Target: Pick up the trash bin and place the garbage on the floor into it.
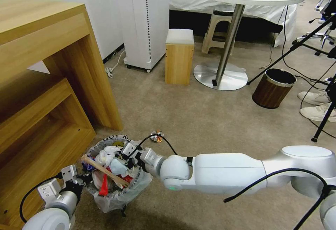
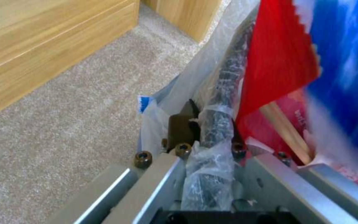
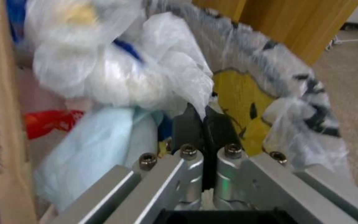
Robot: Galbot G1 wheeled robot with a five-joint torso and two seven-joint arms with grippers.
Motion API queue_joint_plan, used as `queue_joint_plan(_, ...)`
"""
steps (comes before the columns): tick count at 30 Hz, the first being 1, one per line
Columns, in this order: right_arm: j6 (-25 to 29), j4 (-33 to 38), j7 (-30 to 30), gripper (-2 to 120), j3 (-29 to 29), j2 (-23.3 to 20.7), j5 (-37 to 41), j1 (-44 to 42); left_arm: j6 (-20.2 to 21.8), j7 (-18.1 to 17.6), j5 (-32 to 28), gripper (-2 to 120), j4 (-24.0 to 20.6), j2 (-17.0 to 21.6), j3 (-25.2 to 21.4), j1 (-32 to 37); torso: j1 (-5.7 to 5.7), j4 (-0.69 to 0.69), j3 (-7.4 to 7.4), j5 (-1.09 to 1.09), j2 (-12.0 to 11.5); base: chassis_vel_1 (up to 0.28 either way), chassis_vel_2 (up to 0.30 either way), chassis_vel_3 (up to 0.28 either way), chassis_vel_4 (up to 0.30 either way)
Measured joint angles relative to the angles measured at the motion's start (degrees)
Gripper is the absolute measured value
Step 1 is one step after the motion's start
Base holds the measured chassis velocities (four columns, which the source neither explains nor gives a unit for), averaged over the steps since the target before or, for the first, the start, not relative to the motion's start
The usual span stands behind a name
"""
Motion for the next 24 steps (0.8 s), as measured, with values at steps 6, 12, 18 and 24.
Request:
queue_joint_plan(6, -1.84, -0.17, 1.57, 5, -0.26, 0.61, 0.96, -0.17, -0.23, 0.18, 0.17, 0, -0.25, -0.13, -0.09, 0.71, 0.00, 0.00, 0.00, -0.01, 0.00, 0.000, 0.000, 0.000, 0.000)
queue_joint_plan(12, -2.30, 0.79, 2.22, 30, -0.16, 0.18, 1.15, -0.71, -0.23, 0.17, -0.20, 0, -0.65, 0.27, -0.52, 0.75, 0.00, 0.00, -0.01, 0.00, 0.00, 0.000, 0.000, 0.000, 0.000)
queue_joint_plan(18, -2.25, 1.97, 2.51, 51, 0.39, -0.71, 1.12, -1.13, -0.23, 0.16, -0.19, 0, -0.67, 0.28, -0.67, 1.04, 0.00, -0.01, -0.01, 0.00, 0.00, 0.000, 0.000, 0.000, 0.000)
queue_joint_plan(24, -1.88, 3.51, 2.62, 75, 1.63, -2.14, 1.07, -1.46, -0.23, 0.28, -0.04, 0, -0.82, 0.22, -0.69, 1.53, 0.00, -0.01, -0.01, 0.00, 0.00, 0.000, 0.000, 0.000, 0.000)
